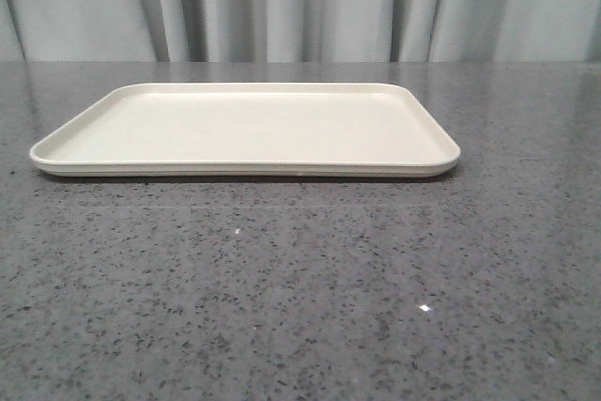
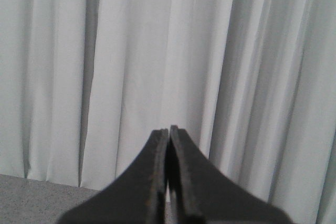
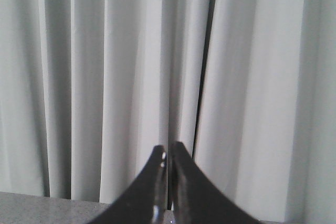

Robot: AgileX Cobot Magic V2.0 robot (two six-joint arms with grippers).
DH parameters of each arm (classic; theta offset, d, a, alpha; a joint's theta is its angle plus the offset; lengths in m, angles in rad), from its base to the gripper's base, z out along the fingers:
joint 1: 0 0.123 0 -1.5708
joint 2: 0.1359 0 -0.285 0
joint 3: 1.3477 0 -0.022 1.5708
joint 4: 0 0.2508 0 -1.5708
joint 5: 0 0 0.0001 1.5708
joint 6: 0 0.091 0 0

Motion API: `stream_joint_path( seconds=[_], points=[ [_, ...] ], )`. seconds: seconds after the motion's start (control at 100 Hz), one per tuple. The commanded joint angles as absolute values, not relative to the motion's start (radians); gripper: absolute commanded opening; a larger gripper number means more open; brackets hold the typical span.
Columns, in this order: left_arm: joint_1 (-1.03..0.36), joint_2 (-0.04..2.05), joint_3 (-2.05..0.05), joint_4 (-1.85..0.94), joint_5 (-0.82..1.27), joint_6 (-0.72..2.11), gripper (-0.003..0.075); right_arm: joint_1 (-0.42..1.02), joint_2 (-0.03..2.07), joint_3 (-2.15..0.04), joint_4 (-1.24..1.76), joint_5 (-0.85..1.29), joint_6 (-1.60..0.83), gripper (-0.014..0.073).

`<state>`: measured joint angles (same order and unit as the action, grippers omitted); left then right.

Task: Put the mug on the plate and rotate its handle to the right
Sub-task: 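Open the left gripper and lower it over the white mug's rim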

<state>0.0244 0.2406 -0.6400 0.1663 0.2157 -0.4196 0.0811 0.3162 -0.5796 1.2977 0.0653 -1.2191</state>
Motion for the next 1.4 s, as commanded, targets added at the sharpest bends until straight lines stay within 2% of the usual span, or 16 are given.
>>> stream_joint_path(
  seconds=[0.0,0.14,0.27,0.34,0.52,0.61,1.2,1.39],
  points=[
    [0.022,0.294,-0.707,0.156,0.162,-0.428,-0.0020,0.084,0.336,-0.622,1.296,0.047,-1.233,0.0170],
    [0.022,0.331,-0.751,0.156,0.180,-0.428,-0.0018,0.084,0.336,-0.623,1.296,0.035,-1.233,0.0307],
    [0.022,0.362,-0.790,0.156,0.243,-0.428,-0.0004,0.084,0.336,-0.623,1.296,0.031,-1.233,0.0365],
    [0.021,0.377,-0.801,0.156,0.264,-0.428,0.0045,0.084,0.336,-0.623,1.296,0.022,-1.233,0.0366],
    [0.021,0.396,-0.810,0.145,0.283,-0.428,0.0276,0.084,0.336,-0.623,1.296,-0.011,-1.233,0.0366],
    [0.021,0.405,-0.810,0.145,0.289,-0.428,0.0329,0.084,0.336,-0.623,1.296,-0.023,-1.233,0.0366],
    [0.021,0.408,-0.810,0.147,0.279,-0.428,0.0333,0.084,0.336,-0.622,1.296,-0.051,-1.233,0.0361],
    [0.021,0.408,-0.810,0.149,0.280,-0.428,0.0333,0.084,0.336,-0.623,1.296,-0.052,-1.233,0.0405]
  ],
)
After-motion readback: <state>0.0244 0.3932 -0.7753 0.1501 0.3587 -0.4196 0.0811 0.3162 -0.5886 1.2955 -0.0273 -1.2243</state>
